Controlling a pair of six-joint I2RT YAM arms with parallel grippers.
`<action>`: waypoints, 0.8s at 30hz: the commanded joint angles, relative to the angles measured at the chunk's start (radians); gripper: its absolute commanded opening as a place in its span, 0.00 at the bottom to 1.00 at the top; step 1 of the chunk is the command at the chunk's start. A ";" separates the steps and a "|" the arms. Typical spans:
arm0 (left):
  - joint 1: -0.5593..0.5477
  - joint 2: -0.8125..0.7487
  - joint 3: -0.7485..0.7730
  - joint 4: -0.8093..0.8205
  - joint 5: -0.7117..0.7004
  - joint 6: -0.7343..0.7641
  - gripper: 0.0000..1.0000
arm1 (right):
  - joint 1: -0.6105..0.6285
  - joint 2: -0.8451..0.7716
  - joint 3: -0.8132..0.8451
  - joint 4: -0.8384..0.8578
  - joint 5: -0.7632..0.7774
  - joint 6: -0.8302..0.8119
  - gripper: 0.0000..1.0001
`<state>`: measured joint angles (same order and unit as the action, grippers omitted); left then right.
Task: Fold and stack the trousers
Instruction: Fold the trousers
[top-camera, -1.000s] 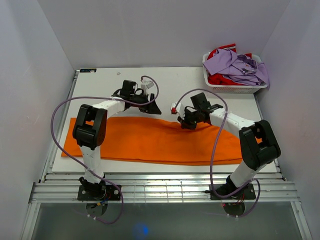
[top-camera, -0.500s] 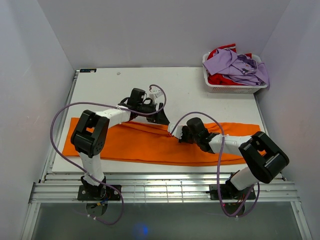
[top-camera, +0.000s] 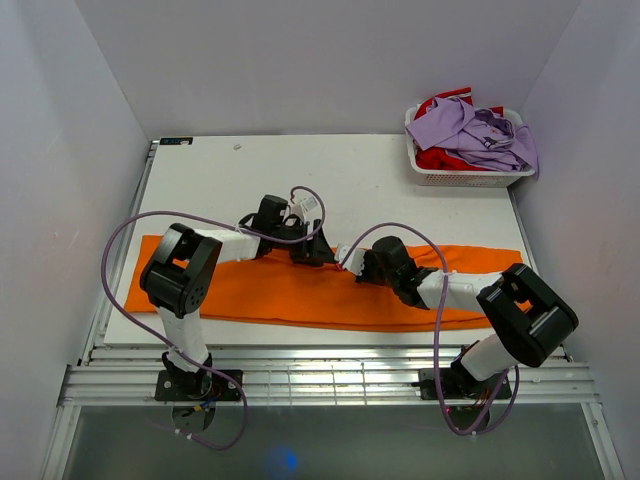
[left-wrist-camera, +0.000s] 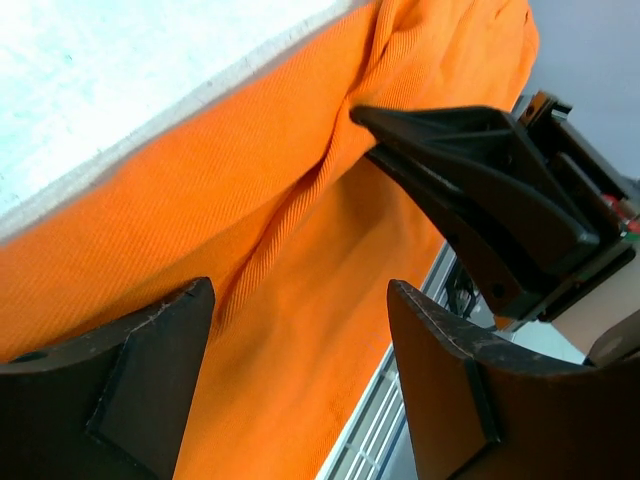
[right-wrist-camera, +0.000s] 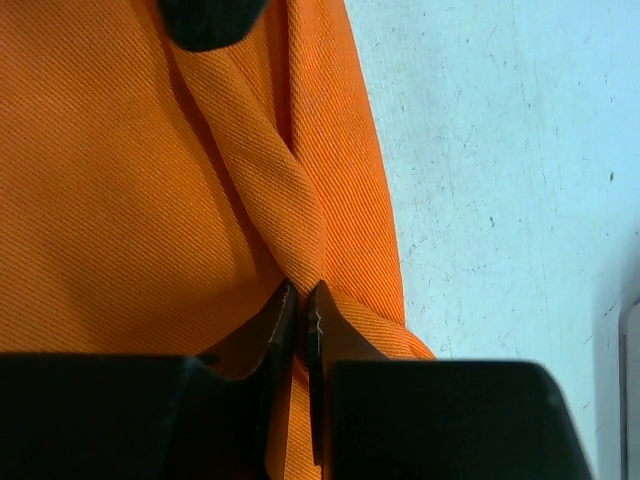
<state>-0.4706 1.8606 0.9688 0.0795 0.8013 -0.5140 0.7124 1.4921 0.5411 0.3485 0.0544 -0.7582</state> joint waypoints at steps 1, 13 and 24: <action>-0.003 -0.049 -0.001 0.088 -0.042 -0.043 0.81 | 0.005 -0.026 -0.013 0.035 0.032 0.013 0.08; -0.057 0.107 0.031 0.293 -0.053 -0.257 0.82 | 0.044 -0.021 -0.007 0.038 0.050 0.011 0.09; -0.059 0.126 -0.038 0.381 -0.082 -0.345 0.82 | -0.022 -0.268 -0.070 -0.092 0.078 0.000 0.45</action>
<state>-0.5255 1.9884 0.9562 0.4419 0.7464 -0.8314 0.7334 1.3190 0.4969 0.3153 0.1360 -0.7620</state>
